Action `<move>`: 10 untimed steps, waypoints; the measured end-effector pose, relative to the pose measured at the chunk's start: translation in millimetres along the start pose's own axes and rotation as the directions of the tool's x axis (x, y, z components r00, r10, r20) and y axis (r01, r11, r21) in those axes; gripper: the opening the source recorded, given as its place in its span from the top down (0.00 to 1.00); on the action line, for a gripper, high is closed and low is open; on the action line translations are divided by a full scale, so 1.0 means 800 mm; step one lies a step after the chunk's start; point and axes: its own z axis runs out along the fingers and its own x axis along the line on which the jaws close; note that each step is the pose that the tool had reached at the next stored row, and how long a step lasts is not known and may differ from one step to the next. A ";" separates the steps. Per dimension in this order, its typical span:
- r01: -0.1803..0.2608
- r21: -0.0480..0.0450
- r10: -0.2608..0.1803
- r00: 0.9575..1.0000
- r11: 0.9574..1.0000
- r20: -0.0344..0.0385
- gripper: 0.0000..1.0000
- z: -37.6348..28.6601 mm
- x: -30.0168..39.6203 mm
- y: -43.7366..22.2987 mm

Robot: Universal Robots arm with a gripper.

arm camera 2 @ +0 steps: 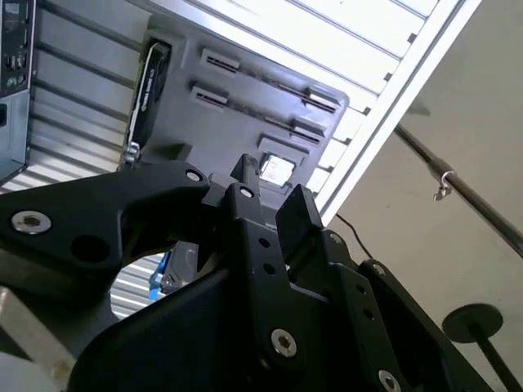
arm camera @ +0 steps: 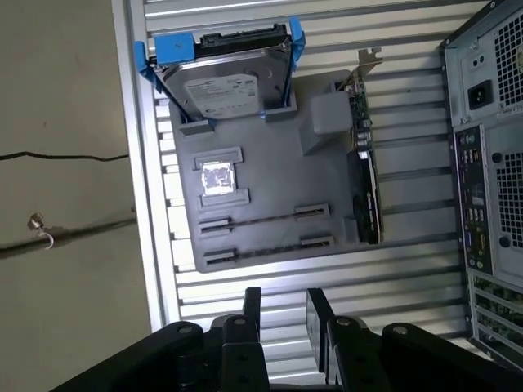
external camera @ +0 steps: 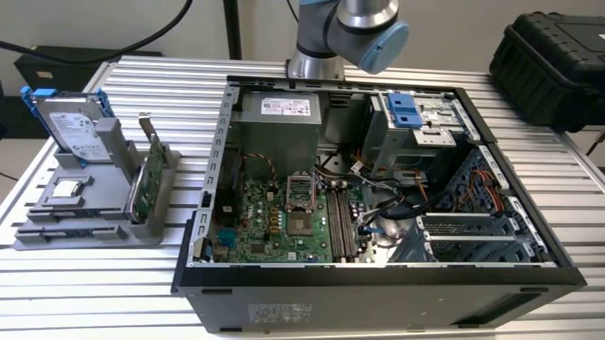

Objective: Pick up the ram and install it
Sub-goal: 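Pick up the ram and move it above insertion slot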

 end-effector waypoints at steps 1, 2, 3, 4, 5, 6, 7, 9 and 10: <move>-0.005 0.000 0.005 1.000 1.000 0.000 0.00 -0.0001 0.0000 0.0000; -0.010 0.000 0.010 1.000 1.000 0.000 0.00 0.0000 0.0000 0.0000; -0.014 0.000 0.014 1.000 1.000 0.001 0.00 0.0000 0.0000 0.0000; -0.019 0.000 0.019 1.000 1.000 0.001 0.00 0.0000 0.0000 0.0000; -0.024 0.000 0.024 1.000 1.000 0.001 0.00 0.0000 0.0000 0.0000; -0.029 0.000 0.029 1.000 1.000 0.001 0.00 0.0000 0.0000 0.0000; -0.034 0.001 0.034 0.999 0.999 0.002 0.00 0.0000 0.0000 0.0000; -0.044 0.001 0.044 0.999 0.999 0.002 0.00 0.0000 0.0000 0.0000; -0.049 0.001 0.049 0.999 0.999 0.002 0.00 0.0000 0.0000 0.0000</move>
